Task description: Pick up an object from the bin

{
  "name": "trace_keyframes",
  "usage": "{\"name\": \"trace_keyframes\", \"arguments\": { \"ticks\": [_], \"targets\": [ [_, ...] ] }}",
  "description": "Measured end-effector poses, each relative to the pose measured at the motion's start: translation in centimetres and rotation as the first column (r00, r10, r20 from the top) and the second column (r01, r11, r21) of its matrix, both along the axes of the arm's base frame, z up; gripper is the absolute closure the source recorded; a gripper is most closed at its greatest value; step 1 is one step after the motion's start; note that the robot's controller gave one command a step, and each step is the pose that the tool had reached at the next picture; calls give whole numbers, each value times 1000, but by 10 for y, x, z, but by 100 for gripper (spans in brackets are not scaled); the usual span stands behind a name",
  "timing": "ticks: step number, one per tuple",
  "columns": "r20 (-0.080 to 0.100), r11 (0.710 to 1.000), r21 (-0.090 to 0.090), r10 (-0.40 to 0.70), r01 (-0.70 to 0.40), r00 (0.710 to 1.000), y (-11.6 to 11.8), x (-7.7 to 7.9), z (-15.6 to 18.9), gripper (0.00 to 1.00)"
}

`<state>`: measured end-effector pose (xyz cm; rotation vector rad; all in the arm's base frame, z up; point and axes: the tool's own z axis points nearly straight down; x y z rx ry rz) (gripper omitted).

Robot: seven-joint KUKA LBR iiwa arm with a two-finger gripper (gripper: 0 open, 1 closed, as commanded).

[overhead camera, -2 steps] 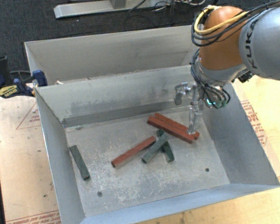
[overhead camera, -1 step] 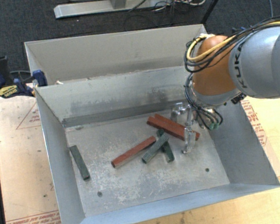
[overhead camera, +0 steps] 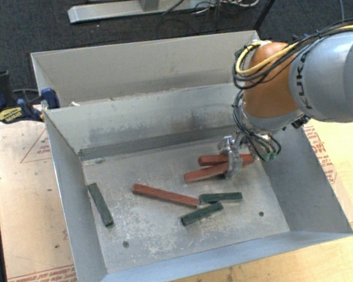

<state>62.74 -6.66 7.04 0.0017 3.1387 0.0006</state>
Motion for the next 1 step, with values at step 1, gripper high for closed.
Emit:
{"name": "trace_keyframes", "arguments": {
  "ticks": [1],
  "targets": [
    [7,992,-4,128,-127,992,-31,-21,153,100]
  ]
}}
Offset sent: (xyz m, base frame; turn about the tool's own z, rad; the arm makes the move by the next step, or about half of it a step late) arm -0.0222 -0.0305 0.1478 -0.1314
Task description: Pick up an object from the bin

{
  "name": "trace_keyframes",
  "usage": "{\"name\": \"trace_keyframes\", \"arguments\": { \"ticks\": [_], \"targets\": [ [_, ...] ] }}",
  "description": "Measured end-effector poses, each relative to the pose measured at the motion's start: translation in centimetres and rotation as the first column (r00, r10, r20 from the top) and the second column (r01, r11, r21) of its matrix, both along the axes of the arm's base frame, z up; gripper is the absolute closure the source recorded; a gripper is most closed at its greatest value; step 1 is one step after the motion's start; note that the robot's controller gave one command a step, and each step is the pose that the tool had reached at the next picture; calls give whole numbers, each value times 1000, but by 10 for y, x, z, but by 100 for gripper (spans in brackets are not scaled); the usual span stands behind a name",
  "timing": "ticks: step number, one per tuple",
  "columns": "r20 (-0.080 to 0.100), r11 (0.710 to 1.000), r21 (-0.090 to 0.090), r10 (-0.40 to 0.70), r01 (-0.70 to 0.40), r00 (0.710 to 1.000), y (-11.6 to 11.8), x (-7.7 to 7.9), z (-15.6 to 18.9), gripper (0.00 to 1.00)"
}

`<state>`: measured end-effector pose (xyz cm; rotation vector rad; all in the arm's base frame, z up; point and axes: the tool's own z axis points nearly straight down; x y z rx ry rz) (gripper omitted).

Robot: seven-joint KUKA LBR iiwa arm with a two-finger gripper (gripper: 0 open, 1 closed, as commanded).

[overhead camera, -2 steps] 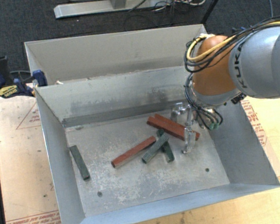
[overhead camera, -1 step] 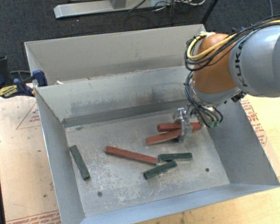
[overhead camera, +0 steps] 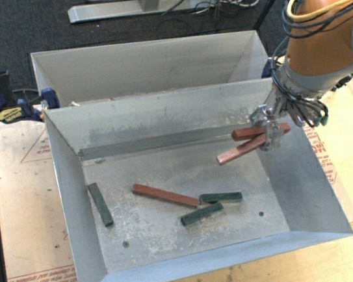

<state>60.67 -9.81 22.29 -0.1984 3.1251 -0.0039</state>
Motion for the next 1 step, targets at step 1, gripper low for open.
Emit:
{"name": "trace_keyframes", "arguments": {
  "ticks": [1],
  "targets": [
    [1,952,1,305,-305,952,80,28,102,100]
  ]
}}
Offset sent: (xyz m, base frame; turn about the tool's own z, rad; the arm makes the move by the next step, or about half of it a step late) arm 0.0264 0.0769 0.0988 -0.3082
